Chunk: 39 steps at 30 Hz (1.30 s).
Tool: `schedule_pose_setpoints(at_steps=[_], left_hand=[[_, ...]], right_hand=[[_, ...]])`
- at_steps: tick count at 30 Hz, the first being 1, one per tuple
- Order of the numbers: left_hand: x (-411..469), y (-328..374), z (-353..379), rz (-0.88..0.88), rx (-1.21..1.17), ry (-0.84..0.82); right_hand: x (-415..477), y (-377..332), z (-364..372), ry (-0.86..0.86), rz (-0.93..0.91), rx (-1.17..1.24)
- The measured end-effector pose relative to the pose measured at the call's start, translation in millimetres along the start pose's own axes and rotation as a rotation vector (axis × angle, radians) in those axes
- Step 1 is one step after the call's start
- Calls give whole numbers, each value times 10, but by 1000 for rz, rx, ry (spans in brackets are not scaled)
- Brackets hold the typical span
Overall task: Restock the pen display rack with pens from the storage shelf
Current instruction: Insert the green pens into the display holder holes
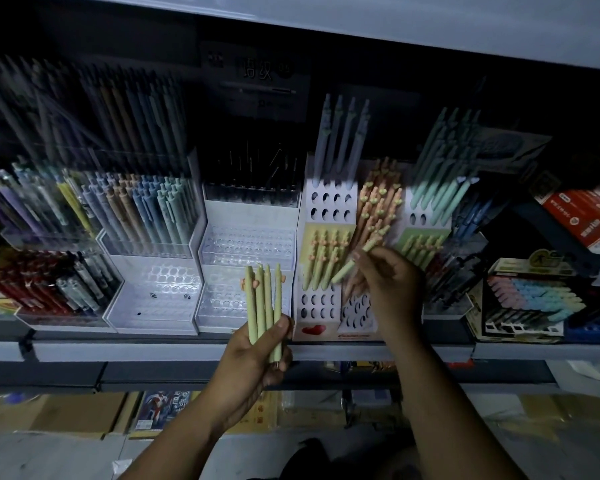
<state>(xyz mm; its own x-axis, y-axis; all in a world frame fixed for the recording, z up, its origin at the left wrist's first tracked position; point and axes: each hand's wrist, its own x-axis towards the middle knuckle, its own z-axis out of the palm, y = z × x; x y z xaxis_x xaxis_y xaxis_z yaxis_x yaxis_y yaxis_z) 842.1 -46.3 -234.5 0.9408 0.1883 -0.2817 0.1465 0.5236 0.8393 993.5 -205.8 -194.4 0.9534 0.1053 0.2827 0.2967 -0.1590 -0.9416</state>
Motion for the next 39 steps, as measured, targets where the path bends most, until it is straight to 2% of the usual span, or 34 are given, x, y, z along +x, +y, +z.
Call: schedule_pose_setpoints(at_steps=[4, 16, 25, 34, 39], left_hand=[[10, 7, -9, 11, -24, 34], [-25, 24, -48, 17, -12, 65], [-30, 65, -23, 34, 1, 72], [-23, 56, -16, 51, 9, 77], [-29, 53, -10, 56, 22, 74]], right_hand=[[24, 196, 50, 100, -136, -228], [30, 275, 186, 14, -268, -480], [66, 384, 242, -151, -163, -746], [134, 379, 267, -212, -94, -797], [160, 356, 252, -247, -73, -749]])
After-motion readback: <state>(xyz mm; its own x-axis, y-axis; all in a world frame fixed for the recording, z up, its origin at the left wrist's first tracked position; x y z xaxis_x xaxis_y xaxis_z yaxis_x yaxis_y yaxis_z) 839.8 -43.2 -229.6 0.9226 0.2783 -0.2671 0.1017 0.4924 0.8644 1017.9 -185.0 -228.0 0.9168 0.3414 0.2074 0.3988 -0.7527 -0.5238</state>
